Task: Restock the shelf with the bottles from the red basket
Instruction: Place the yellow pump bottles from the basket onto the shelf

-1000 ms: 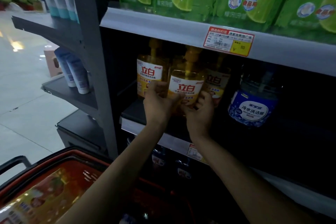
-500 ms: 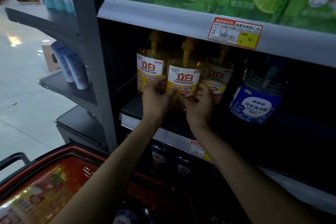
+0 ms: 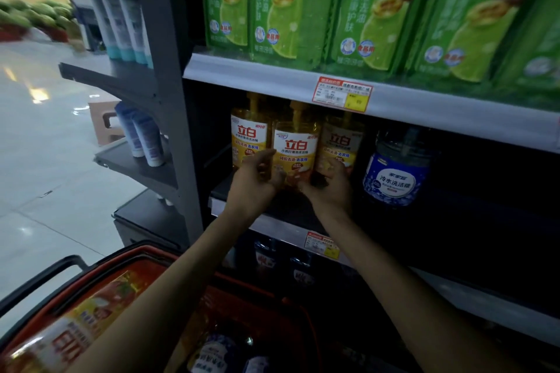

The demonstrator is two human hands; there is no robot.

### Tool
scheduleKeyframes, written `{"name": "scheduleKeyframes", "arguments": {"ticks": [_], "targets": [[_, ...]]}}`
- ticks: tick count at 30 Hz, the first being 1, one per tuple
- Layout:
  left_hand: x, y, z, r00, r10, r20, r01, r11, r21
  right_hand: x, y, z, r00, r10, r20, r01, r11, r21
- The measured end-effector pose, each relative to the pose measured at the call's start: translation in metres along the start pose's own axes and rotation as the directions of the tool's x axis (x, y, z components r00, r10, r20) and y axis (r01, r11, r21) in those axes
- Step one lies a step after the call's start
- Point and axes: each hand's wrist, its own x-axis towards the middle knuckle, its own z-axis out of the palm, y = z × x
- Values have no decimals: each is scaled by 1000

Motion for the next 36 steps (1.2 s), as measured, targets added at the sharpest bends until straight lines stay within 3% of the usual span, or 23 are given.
{"name": "scheduleKeyframes", "arguments": {"ticks": [4, 9, 15, 24, 28, 31, 36], "targets": [[-21, 22, -16, 997, 25, 73, -39, 980, 195, -21, -8, -27, 991, -101, 83, 114, 977, -180], [-53, 47, -39, 988, 62, 139, -121, 876, 466, -49, -16, -51, 954, -136, 268, 228, 910, -348], [-97, 47, -67, 974, 13, 225, -156, 758, 633, -81, -37, -65, 873, -77, 482, 281, 887, -366], [-183, 13, -133, 941, -151, 302, -177, 539, 823, -149, -55, -50, 677, 108, 728, 489, 674, -555], [-221, -6, -155, 945, -191, 264, -130, 522, 843, -179, -41, -39, 560, 144, 816, 610, 595, -524], [-244, -18, -167, 908, -315, 276, -121, 433, 893, -192, -27, -27, 478, 203, 854, 680, 531, -506], [-259, -43, -169, 859, -432, 275, -115, 359, 926, -203, -12, -2, 394, 243, 886, 791, 400, -462]]}}
